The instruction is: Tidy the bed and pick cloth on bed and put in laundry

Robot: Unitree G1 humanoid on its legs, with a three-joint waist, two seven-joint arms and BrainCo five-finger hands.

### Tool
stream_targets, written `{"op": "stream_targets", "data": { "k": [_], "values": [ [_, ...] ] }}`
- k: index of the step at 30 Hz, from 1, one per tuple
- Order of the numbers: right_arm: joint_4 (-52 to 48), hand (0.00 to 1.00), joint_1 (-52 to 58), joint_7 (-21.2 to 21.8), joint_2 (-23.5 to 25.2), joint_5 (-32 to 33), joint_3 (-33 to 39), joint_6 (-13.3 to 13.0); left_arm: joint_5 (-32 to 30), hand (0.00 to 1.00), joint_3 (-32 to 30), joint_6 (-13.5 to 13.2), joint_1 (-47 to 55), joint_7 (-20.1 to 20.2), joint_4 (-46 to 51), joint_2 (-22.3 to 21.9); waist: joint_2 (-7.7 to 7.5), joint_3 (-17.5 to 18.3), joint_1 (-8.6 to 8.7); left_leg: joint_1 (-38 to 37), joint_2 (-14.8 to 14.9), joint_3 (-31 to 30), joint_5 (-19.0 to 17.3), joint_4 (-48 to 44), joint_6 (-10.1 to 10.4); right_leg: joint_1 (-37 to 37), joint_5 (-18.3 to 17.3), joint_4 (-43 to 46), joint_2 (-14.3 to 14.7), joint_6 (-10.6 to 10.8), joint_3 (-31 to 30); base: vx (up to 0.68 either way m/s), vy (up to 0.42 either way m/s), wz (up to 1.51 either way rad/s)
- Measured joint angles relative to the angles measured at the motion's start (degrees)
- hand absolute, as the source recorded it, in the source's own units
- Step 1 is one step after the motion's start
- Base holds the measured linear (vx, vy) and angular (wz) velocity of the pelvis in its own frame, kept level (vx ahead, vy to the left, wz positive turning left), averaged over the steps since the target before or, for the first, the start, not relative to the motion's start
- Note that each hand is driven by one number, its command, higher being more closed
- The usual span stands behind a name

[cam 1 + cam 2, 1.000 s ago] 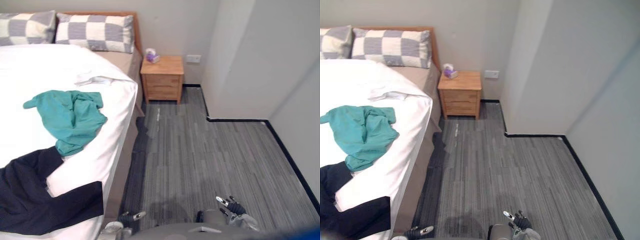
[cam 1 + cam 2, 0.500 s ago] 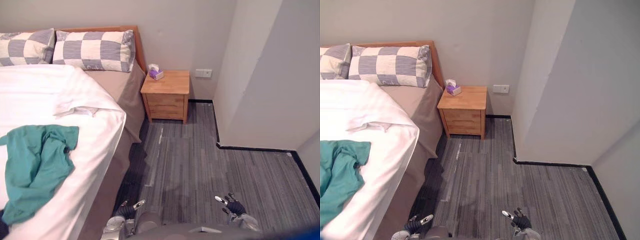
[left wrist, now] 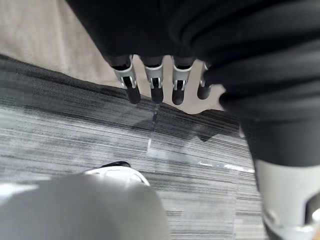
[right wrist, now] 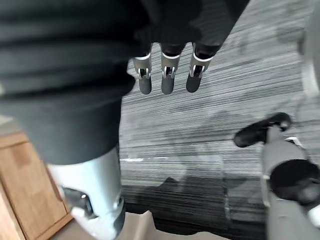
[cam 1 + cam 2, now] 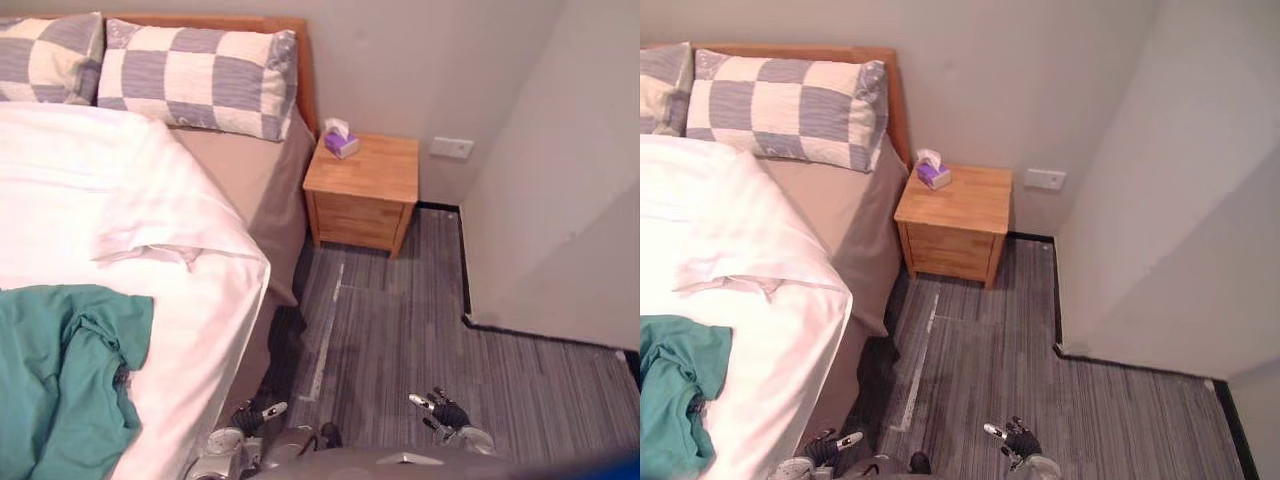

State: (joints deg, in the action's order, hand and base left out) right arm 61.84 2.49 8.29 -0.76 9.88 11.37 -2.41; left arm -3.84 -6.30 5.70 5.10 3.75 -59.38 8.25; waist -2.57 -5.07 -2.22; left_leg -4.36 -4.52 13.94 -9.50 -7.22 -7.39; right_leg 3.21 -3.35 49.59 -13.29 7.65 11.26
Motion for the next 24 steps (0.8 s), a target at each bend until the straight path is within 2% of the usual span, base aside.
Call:
{"op": "stream_targets", "data": {
  "k": [1,2,3,4,5,6,7,9,10,11,12,13,14,15,18,20,22,23,24],
  "values": [
    [0.07,0.00,0.13,0.01,-0.23,-0.02,0.01,0.42,0.58,0.00,0.52,0.55,-0.11,-0.01,-0.76,0.82,-1.01,-0.05,0.02,-3.03,-1.06,-2.13,-0.42,0.95,0.07,-3.95,-4.40,7.80,-2.37,-2.46,1.16,0.33,-0.046,0.82],
    [0.36,0.00,0.17,0.00,-0.85,-0.06,0.11,0.40,1.65,0.00,2.55,1.20,-0.52,-0.01,-0.90,1.31,-0.83,-0.50,0.39,-6.02,-0.82,-4.13,-0.41,1.23,0.08,-6.48,-8.15,8.91,-2.70,-2.81,2.37,0.29,-0.065,0.85],
    [0.39,0.00,0.14,0.06,-1.17,-0.02,0.09,0.32,2.26,0.00,2.98,1.43,-0.59,0.00,-0.97,1.36,-0.70,-0.52,0.65,-6.82,-0.58,-5.01,-0.41,1.19,0.08,-7.29,-9.20,7.97,-2.44,-3.01,2.50,0.26,-0.115,1.06],
    [0.38,0.00,-0.13,0.22,-1.79,-0.02,-0.11,-0.16,3.85,0.00,3.84,2.03,-1.01,0.02,-1.03,1.34,-0.12,-0.60,1.38,-8.33,0.41,-8.39,-0.52,1.40,0.12,-9.80,-11.39,2.71,-1.02,-3.55,2.43,0.23,-0.162,1.11],
    [0.36,0.00,-0.35,0.22,-2.06,0.07,-0.16,-0.59,4.91,0.00,4.09,2.39,-1.66,0.06,-1.09,1.16,0.35,-0.74,1.92,-8.76,1.29,-10.58,-0.87,1.90,0.46,-11.25,-12.08,-1.66,-0.22,-3.41,2.26,0.28,-0.226,1.69],
    [0.37,0.00,-0.53,0.33,-2.31,0.15,-0.72,-1.60,6.28,0.00,4.10,2.80,-2.86,0.00,-1.17,0.58,1.08,-0.88,2.52,-8.69,2.64,-14.60,-2.07,2.65,1.50,-13.66,-11.79,-11.08,1.47,-3.15,0.35,0.22,-0.212,1.59],
    [0.42,0.00,-0.70,0.70,-2.30,0.13,-0.87,-2.51,7.44,0.00,4.05,2.94,-3.35,-0.06,-1.22,0.02,1.14,-0.96,2.59,-8.55,3.35,-16.75,-2.66,3.18,2.35,-14.75,-10.88,-18.27,2.84,-2.38,-2.69,0.25,-0.332,1.74],
    [0.29,0.00,-0.46,1.07,-1.87,-0.08,-2.16,-4.10,8.83,0.00,3.23,2.88,-3.78,-0.43,-1.15,-2.09,0.88,-0.96,2.70,-7.42,4.03,-22.61,-4.99,2.21,4.40,-14.58,-5.63,-34.31,5.00,-2.05,-14.11,0.22,-0.350,1.38],
    [0.18,0.00,-0.26,1.15,-1.90,-0.06,-2.82,-4.51,9.14,0.00,2.86,2.88,-3.80,-0.63,-1.08,-2.64,0.62,-0.94,2.70,-7.00,3.99,-23.64,-5.66,1.38,4.85,-14.30,-4.88,-36.78,5.19,-1.95,-16.29,0.20,-0.343,1.17],
    [-0.28,0.00,0.19,1.30,-1.58,-0.35,-4.09,-5.34,9.46,0.00,1.06,2.89,-4.01,-1.18,-0.33,-2.95,-0.81,-1.18,2.71,-6.40,3.60,-25.71,-7.72,-1.04,5.90,-12.86,-3.98,-40.42,5.21,-0.64,-20.25,0.22,-0.425,1.21],
    [-0.80,0.00,0.37,1.68,-1.93,-1.61,-5.29,-6.13,9.63,0.00,-0.99,2.91,-4.35,-2.41,-0.40,-3.54,-0.16,-2.17,2.57,-6.46,4.63,-25.27,-9.56,-3.66,7.39,-10.77,0.12,-39.32,6.47,1.03,-21.37,0.22,-0.414,1.29],
    [-1.74,0.00,0.56,2.00,-2.72,-2.48,-6.36,-6.56,10.18,0.00,-1.78,2.96,-3.72,-3.07,-0.37,-4.70,1.14,-2.10,2.59,-6.55,6.38,-23.97,-9.78,-4.57,7.79,-10.56,-0.82,-36.98,7.81,-0.27,-20.69,0.23,-0.381,1.07],
    [-2.99,0.00,0.57,2.65,-3.96,-2.97,-9.42,-7.68,11.48,0.00,-3.73,2.92,-3.18,-4.35,-0.18,-6.26,3.02,-1.90,2.50,-6.73,8.75,-24.16,-10.18,-5.22,9.04,-10.83,-2.99,-33.36,9.31,-1.79,-18.10,0.27,-0.386,0.85],
    [-3.91,0.00,0.06,3.03,-4.07,-3.41,-11.83,-8.39,11.75,0.00,-4.57,3.21,-2.86,-4.69,-0.30,-6.82,3.53,-2.10,2.61,-7.09,10.28,-24.65,-10.15,-5.17,9.97,-10.95,-5.03,-30.43,9.90,-2.91,-15.56,0.23,-0.309,0.66],
    [-5.12,0.00,-0.42,4.26,-2.26,-3.40,-15.11,-9.34,11.76,0.00,-5.63,3.26,-2.48,-5.16,0.57,-6.81,3.19,-1.93,1.99,-6.23,11.66,-25.56,-8.76,-6.39,11.53,-10.90,-9.33,-26.60,10.16,-4.46,-11.75,0.18,-0.288,0.74],
    [-6.61,0.00,-0.05,5.00,-0.80,-3.38,-15.60,-9.23,12.11,0.00,-7.99,2.39,-1.82,-5.50,2.39,-7.10,2.59,-1.64,1.81,1.26,11.76,-25.14,-8.30,-16.59,11.87,-9.92,-11.31,-27.11,8.73,-5.20,-6.84,0.18,-0.252,1.30],
    [-7.10,0.00,0.40,4.70,-0.28,-3.28,-15.95,-8.47,12.19,0.00,-10.29,1.77,-2.05,-5.28,3.75,-7.73,2.92,-2.09,1.94,9.22,14.06,-18.56,-5.30,-28.98,14.77,-5.41,-11.24,-29.99,7.78,-6.11,0.18,0.21,-0.192,1.65],
    [-7.14,0.00,0.92,4.15,-0.25,-2.83,-16.21,-8.11,11.82,0.00,-10.96,0.15,-1.48,-4.32,4.08,-7.89,2.29,-2.55,1.47,10.87,16.51,-12.07,-4.46,-32.43,14.72,-1.49,-11.20,-32.03,6.84,-6.52,3.91,0.21,-0.123,1.40],
    [-7.14,0.00,1.51,3.85,-0.26,-2.10,-16.11,-8.06,11.49,0.00,-10.68,-0.53,-1.31,-3.90,4.14,-7.96,2.40,-2.57,1.33,10.94,17.39,-8.59,-4.82,-32.38,14.53,0.00,-11.18,-32.67,6.50,-6.54,5.16,0.21,-0.083,1.31]
  ]
}}
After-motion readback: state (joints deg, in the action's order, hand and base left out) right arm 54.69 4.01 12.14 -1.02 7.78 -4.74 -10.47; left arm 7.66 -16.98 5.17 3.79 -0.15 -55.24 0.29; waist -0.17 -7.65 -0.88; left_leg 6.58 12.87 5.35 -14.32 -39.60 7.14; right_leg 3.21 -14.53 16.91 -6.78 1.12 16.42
